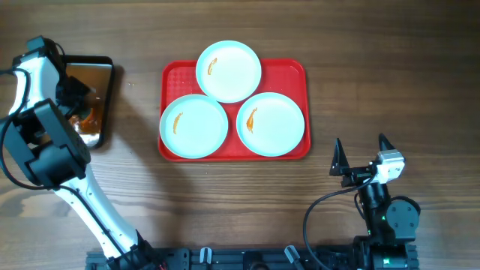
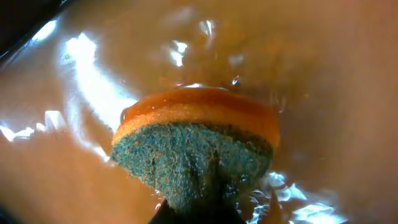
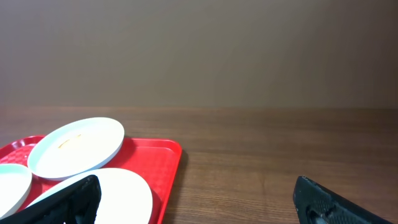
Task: Clean dirty plates on tray and stack at the side
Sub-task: 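Move the left gripper to the black water tray and grasp the sponge, then lift the sponge with the left gripper out of the water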
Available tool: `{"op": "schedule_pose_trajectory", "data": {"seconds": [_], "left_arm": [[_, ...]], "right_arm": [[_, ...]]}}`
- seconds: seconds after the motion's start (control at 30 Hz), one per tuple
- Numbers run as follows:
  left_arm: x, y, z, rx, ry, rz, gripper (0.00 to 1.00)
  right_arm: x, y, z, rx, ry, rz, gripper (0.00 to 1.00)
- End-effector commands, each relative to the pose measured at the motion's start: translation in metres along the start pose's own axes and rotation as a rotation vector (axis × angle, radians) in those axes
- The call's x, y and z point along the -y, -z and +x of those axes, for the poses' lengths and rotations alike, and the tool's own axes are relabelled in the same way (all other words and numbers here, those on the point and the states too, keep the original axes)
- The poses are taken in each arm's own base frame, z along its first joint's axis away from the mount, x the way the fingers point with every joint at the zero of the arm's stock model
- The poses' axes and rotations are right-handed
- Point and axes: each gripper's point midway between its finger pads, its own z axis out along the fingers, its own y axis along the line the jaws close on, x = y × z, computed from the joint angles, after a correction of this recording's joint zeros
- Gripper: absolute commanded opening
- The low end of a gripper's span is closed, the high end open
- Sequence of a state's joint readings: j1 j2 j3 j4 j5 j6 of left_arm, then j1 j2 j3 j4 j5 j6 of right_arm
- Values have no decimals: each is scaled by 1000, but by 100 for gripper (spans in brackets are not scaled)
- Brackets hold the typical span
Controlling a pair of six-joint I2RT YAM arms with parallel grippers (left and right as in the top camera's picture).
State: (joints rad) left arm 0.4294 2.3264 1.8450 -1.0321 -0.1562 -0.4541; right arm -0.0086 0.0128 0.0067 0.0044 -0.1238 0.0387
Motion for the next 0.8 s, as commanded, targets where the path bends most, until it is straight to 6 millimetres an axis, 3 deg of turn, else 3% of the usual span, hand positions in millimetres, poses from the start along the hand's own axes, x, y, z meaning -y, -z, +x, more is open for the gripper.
{"op": "schedule_pose_trajectory", "data": {"seconds": [0.0,0.23,0.27,0.3,0.33,0.37,0.4,0.47,0.5,0.53,0.57,0.67,0.77], "left_arm": [[1,-12,-6,9,3,2,100],[-5,-10,-35,132,30,-32,98],[-4,-10,-37,140,34,-28,86],[-4,-10,-38,144,35,-25,64],[-4,-10,-38,146,35,-25,29],[-3,-10,-38,145,35,-24,11],[-4,-10,-37,143,34,-25,4],[-3,-8,-36,138,33,-21,4],[-4,-2,-37,142,35,-18,8],[-5,6,-38,146,35,-16,59],[-7,16,-38,150,36,-12,100],[-1,37,-24,99,29,58,100],[22,36,16,-101,12,206,100]], "right_arm": [[0,0,-1,7,14,-3,100],[0,0,-1,7,14,-3,100],[0,0,-1,7,13,-3,100],[0,0,-1,7,14,-3,100],[0,0,-1,7,13,-2,100],[0,0,-1,7,14,-3,100],[0,0,-1,7,13,-3,100],[0,0,-1,7,14,-3,100],[0,0,-1,7,14,-3,100],[0,0,-1,7,14,-3,100],[0,0,-1,7,13,-3,100],[0,0,-1,7,14,-3,100],[0,0,-1,7,13,-3,100]]}}
